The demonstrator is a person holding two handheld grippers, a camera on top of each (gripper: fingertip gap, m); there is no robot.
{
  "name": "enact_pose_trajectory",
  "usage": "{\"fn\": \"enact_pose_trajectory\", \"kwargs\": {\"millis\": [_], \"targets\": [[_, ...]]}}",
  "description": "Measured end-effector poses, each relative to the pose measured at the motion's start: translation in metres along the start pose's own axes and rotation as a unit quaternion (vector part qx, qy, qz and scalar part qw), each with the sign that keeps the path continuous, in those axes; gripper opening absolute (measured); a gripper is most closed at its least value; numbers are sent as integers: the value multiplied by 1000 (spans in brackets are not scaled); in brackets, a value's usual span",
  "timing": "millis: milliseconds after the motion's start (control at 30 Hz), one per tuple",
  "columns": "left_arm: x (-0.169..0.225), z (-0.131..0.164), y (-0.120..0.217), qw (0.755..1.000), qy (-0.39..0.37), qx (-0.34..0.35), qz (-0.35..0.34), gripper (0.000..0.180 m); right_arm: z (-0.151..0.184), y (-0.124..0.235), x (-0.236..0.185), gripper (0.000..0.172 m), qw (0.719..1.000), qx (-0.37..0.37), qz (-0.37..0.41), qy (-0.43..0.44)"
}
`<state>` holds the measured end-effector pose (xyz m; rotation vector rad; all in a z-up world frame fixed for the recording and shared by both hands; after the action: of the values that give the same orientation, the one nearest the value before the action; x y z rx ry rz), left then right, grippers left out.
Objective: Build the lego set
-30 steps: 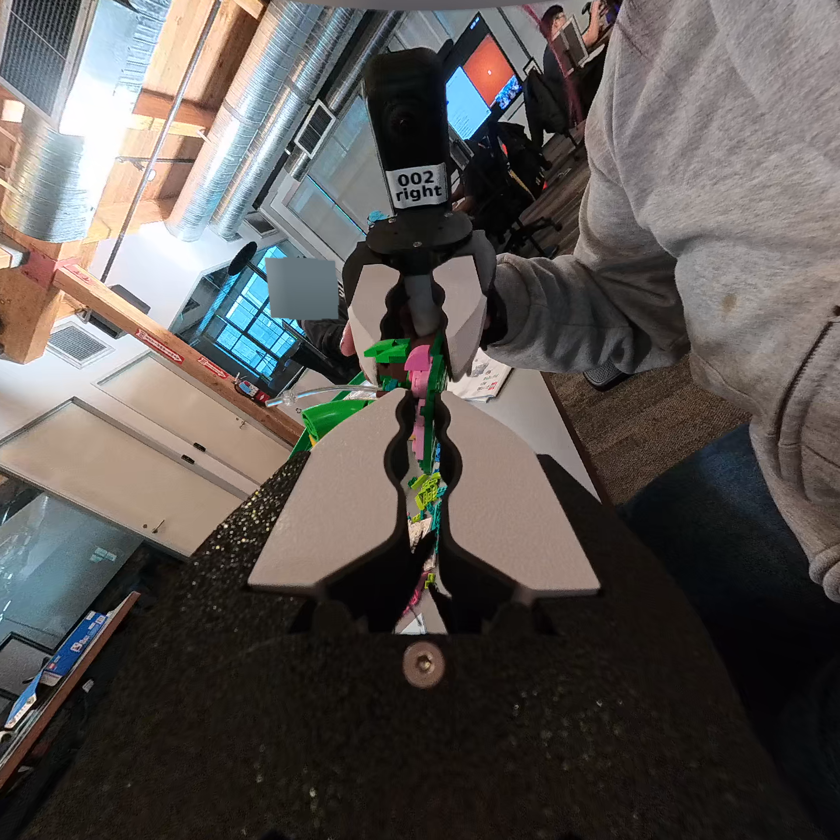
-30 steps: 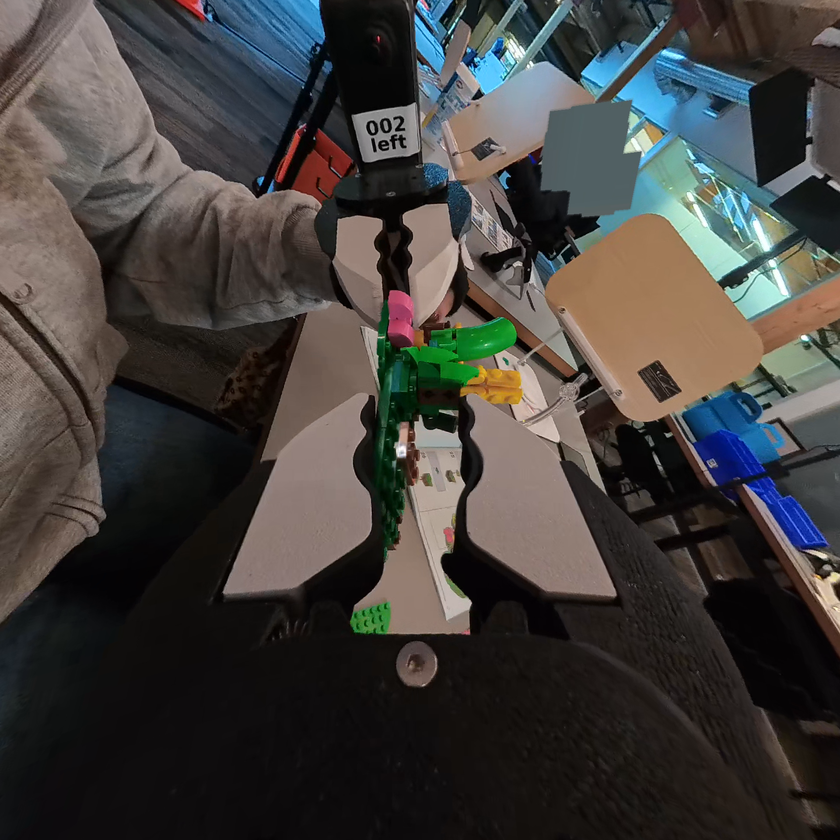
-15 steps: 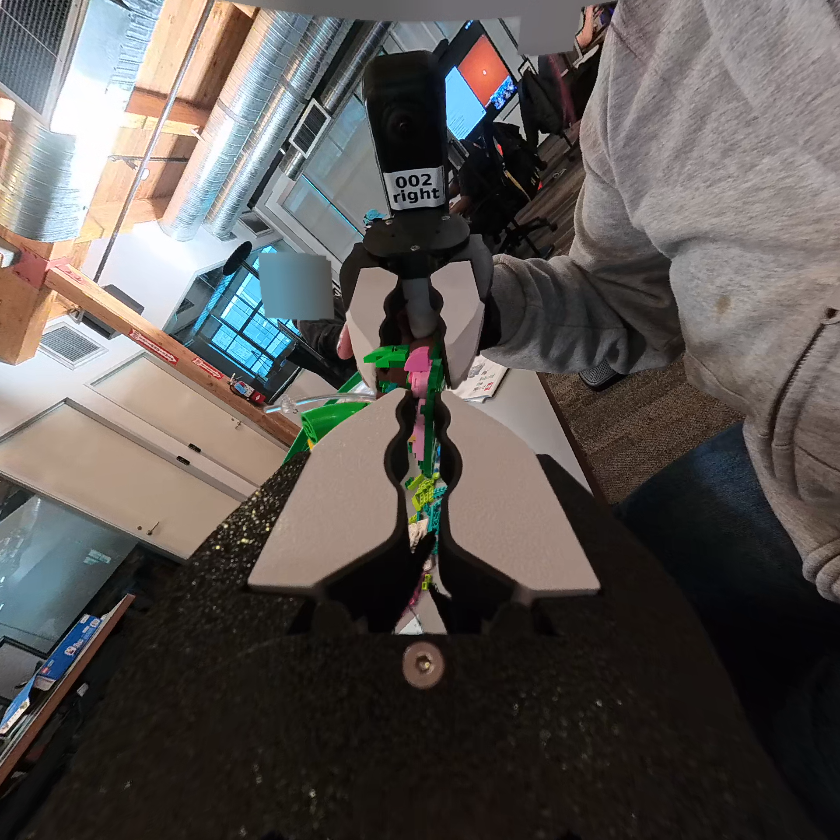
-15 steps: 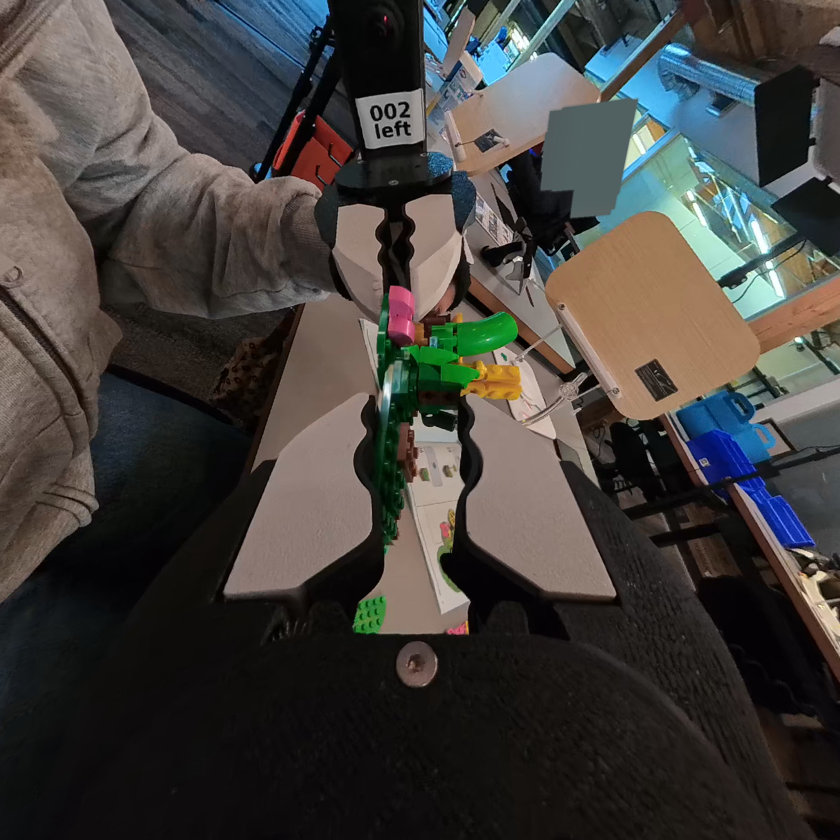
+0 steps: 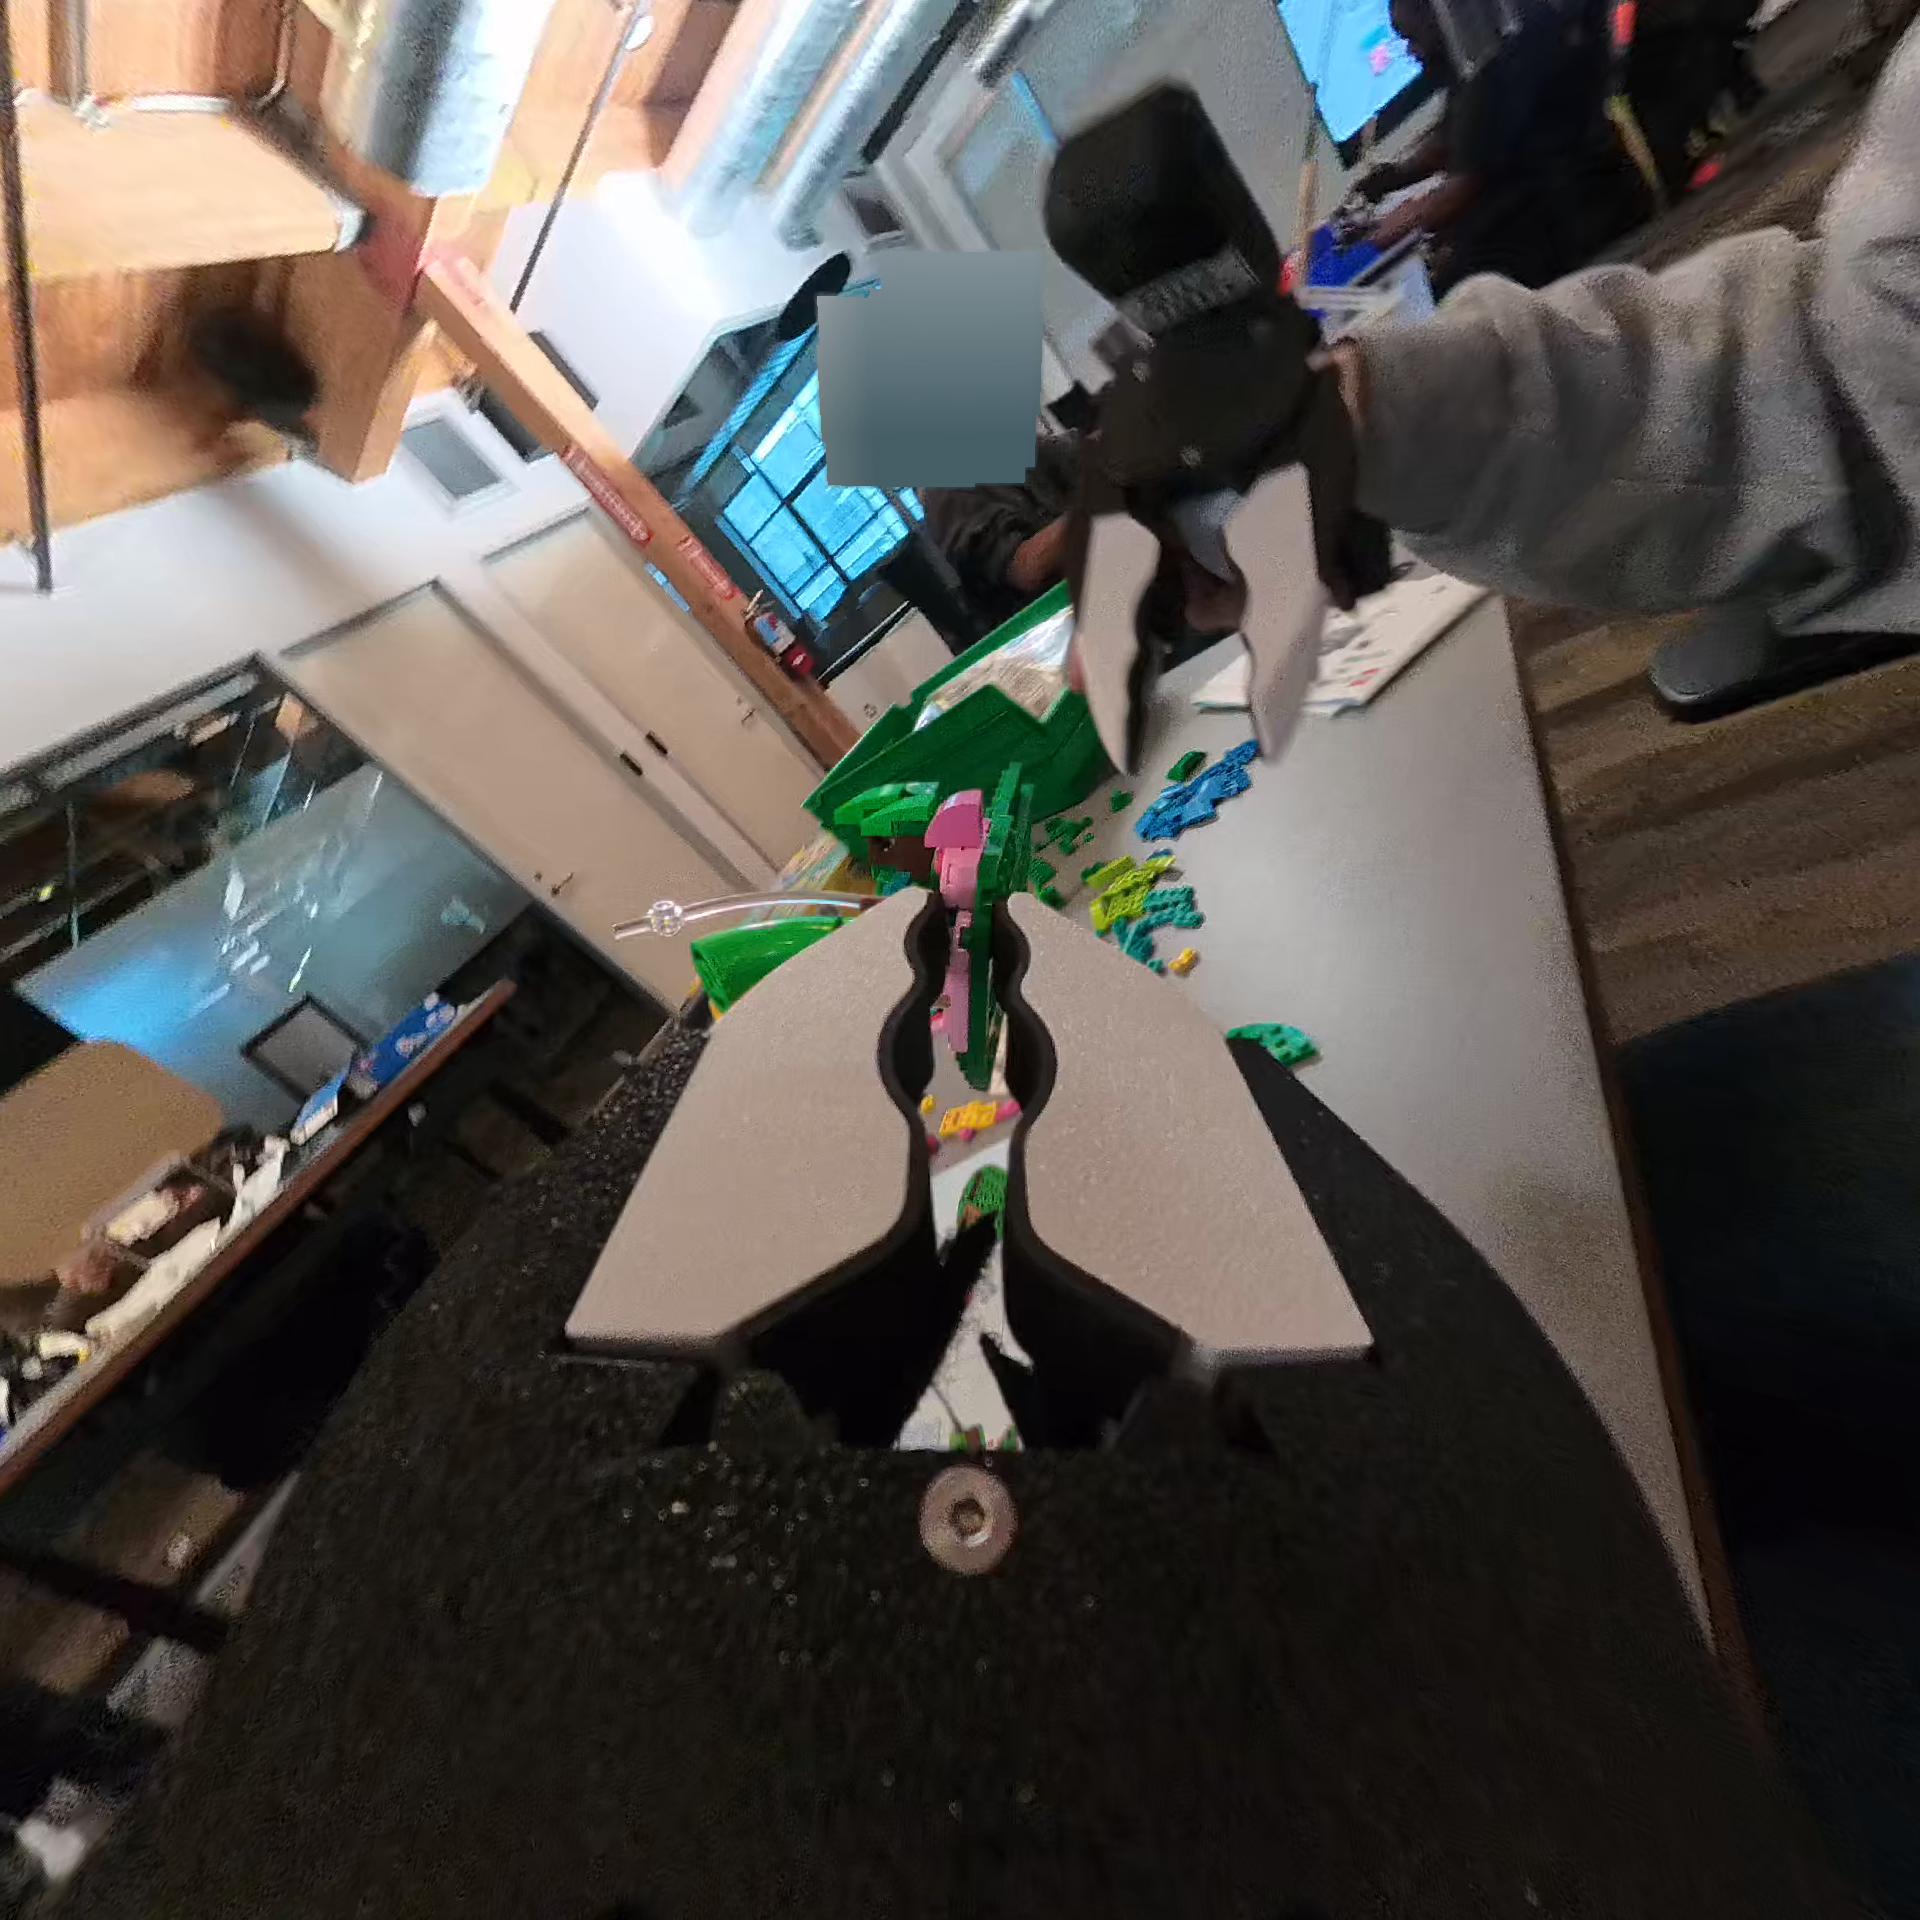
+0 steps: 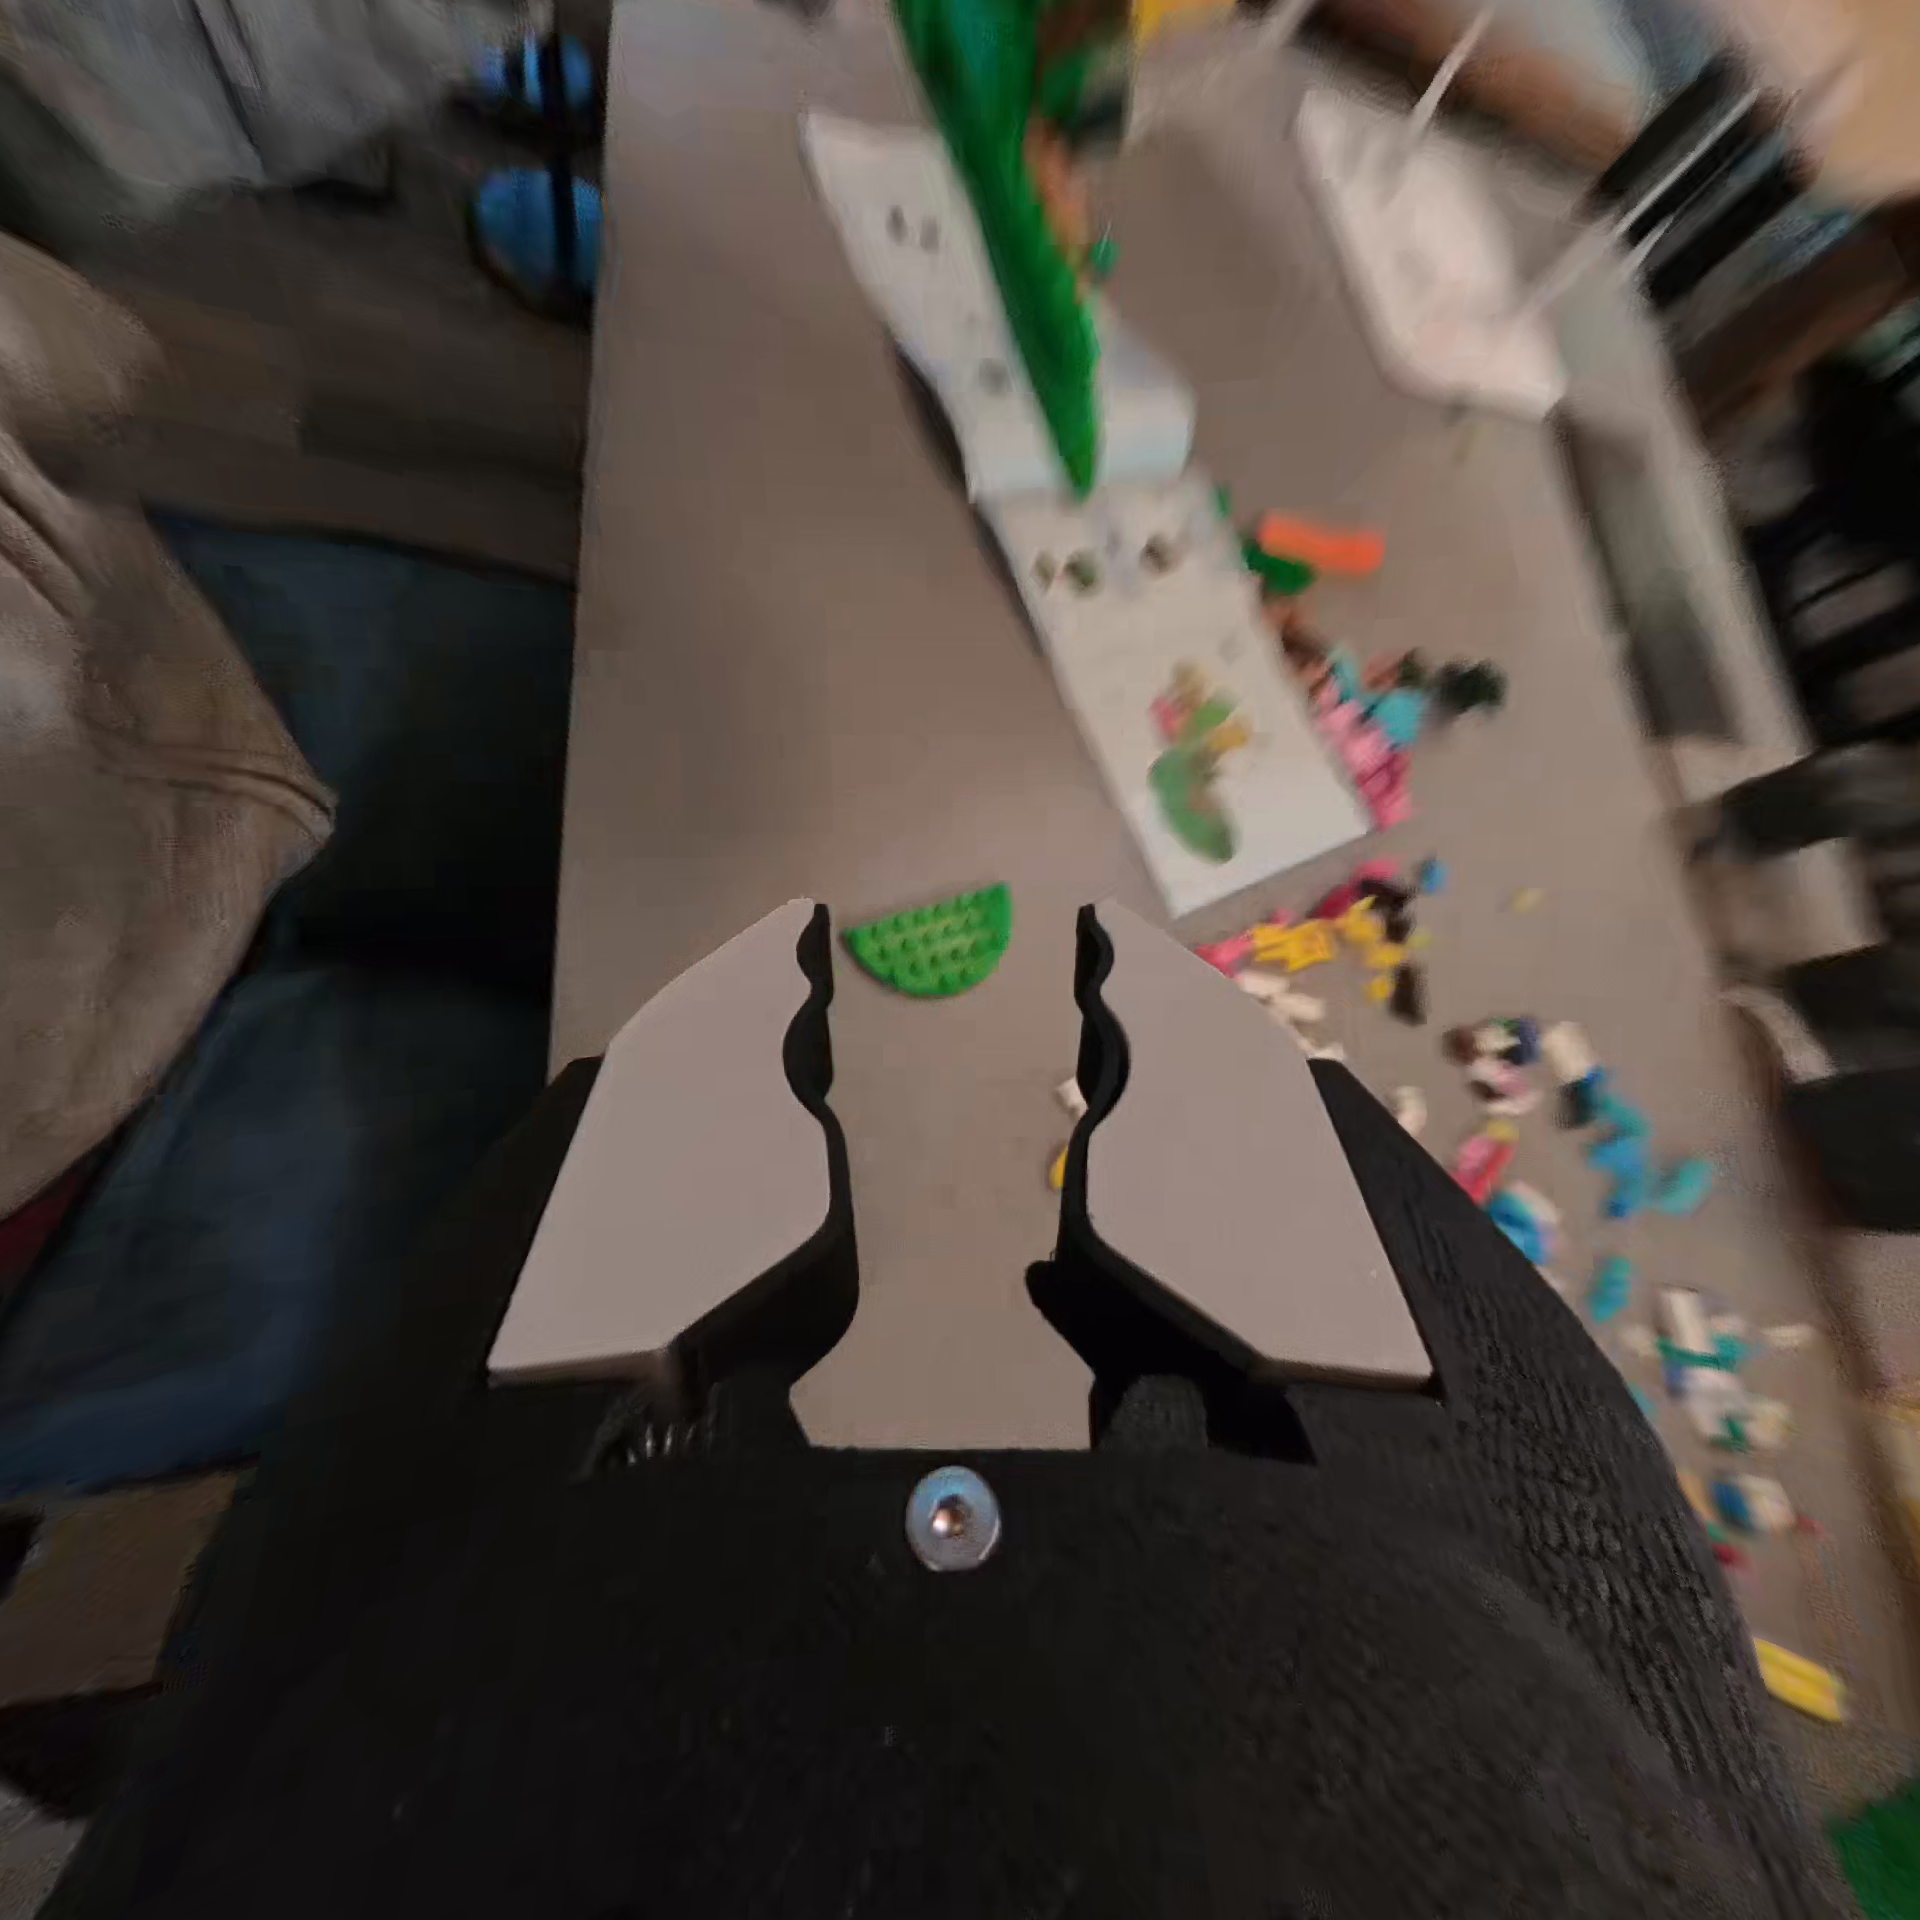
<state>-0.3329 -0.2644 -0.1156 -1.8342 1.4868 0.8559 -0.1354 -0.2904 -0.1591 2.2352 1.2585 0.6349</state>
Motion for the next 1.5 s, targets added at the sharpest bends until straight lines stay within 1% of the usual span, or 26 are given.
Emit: {"fn": "enact_pose_trajectory", "kwargs": {"millis": [67, 133, 233, 367, 433, 533, 567, 700, 800, 867, 933, 967, 1067, 1100, 1200, 1267, 1333, 1400, 1500], "targets": [[-2, 16, -1, 999, 37, -17, -15, 8, 24, -29, 4, 45, 999, -40, -17, -10], [-2, 29, -2, 997, 74, -24, -21, 8, 37, -49, 10, 45, 998, -61, -18, -14], [-6, 40, 1, 990, 136, -27, -30, 8, 34, -63, 14, 45, 999, -30, -30, -32], [-9, 62, 5, 966, 249, -65, -38, 8, 47, -74, 23, 47, 995, -60, -27, -81], [-9, 67, 6, 948, 306, -76, -40, 8, 52, -77, 25, 47, 991, -71, -25, -111], [-7, 69, 8, 924, 369, -83, -52, 8, 54, -80, 25, 45, 970, -85, -54, -219], [-6, 69, 8, 914, 392, -85, -60, 8, 54, -82, 27, 44, 966, -85, -59, -238], [1, 71, 11, 863, 491, -70, -91, 8, 57, -92, 27, 42, 954, -121, -51, -270], [9, 76, 17, 824, 551, -56, -121, 8, 55, -100, 24, 44, 944, -154, -42, -290], [13, 80, 21, 809, 569, -57, -138, 8, 55, -102, 22, 48, 939, -182, -30, -292], [17, 83, 25, 803, 573, -67, -150, 8, 54, -103, 24, 49, 941, -195, -1, -278], [18, 83, 26, 802, 574, -69, -153, 8, 56, -103, 25, 49, 940, -207, 11, -272], [21, 82, 28, 799, 577, -71, -155, 8, 57, -108, 20, 47, 930, -232, -6, -285], [22, 82, 29, 800, 575, -72, -157, 8, 58, -110, 20, 44, 928, -240, -1, -284], [22, 81, 30, 801, 572, -76, -161, 8, 58, -112, 20, 39, 926, -267, 14, -266], [22, 81, 30, 798, 574, -78, -165, 8, 57, -112, 19, 36, 927, -280, 10, -249], [22, 81, 31, 794, 579, -75, -170, 8, 56, -112, 19, 34, 932, -284, 11, -223], [21, 81, 32, 792, 581, -70, -174, 8, 55, -109, 24, 31, 945, -273, 38, -177], [20, 80, 32, 794, 579, -67, -176, 8, 55, -101, 29, 31, 962, -254, 81, -62]]}}
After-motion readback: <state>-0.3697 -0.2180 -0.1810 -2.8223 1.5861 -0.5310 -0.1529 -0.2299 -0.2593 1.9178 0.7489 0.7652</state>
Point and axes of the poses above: each gripper's, where its closed fingertips meet, y back along the fingers, z out of its underside, x = y × z across the jaws, the point moved 3 cm from there along y, back along the fingers, and after that the axes turned 15 degrees about -y, right-handed, at the moved point
